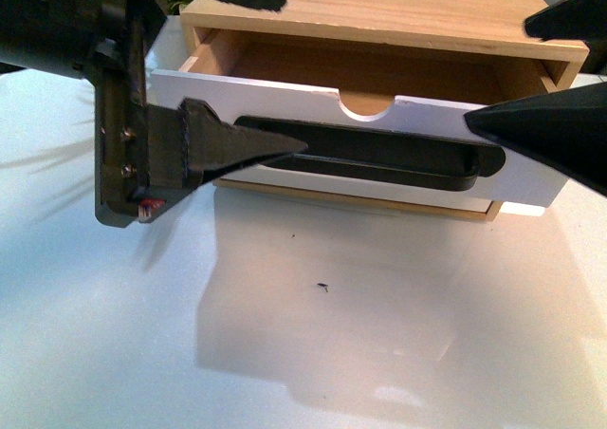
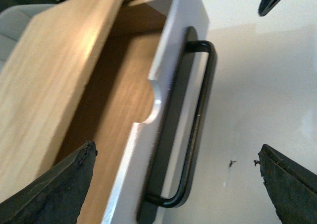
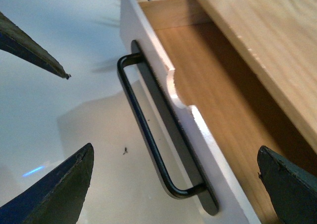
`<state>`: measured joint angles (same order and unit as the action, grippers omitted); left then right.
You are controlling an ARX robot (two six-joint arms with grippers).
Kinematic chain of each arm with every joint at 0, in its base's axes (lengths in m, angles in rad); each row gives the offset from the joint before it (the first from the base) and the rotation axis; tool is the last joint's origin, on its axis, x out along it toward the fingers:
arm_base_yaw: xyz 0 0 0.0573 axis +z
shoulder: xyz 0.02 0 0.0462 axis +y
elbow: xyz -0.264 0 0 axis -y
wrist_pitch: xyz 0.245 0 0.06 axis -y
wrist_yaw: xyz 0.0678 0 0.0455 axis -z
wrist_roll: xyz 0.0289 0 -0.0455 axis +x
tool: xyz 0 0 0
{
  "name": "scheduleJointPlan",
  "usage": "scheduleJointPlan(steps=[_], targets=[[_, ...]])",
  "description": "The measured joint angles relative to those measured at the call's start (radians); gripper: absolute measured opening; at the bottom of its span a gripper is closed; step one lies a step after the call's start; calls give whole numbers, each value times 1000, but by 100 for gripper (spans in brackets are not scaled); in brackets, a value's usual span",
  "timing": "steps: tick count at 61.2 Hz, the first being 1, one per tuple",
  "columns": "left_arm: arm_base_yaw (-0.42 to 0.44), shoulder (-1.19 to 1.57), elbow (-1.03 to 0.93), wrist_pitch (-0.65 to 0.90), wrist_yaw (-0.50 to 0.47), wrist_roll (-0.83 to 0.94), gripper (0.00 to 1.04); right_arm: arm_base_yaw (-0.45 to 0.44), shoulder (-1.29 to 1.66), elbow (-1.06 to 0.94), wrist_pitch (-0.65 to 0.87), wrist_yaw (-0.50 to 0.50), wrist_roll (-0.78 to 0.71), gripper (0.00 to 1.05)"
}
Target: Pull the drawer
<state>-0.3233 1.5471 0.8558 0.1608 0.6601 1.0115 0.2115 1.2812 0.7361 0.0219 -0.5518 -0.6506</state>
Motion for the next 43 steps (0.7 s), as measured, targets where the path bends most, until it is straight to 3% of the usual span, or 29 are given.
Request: scheduleJointPlan(steps=[6,12,19,33,43], targets=[[28,-57,-64,131,-46,-89,97,-20,-89,-60,65,39,57,96],[67,-132,-145,312,-169,-217,97,-55,-211,-137,130,93,133,96],[102,-252,-245,422,-262,-351,97,-98,-355,-220,169,164,221,96],[211,-584,-469,376,-404,-658,97,-164,-704,-379,148,339,447,96],[356,-787,-580,255,-393,-853,97,-222,-921,-453,67,448,607,96]])
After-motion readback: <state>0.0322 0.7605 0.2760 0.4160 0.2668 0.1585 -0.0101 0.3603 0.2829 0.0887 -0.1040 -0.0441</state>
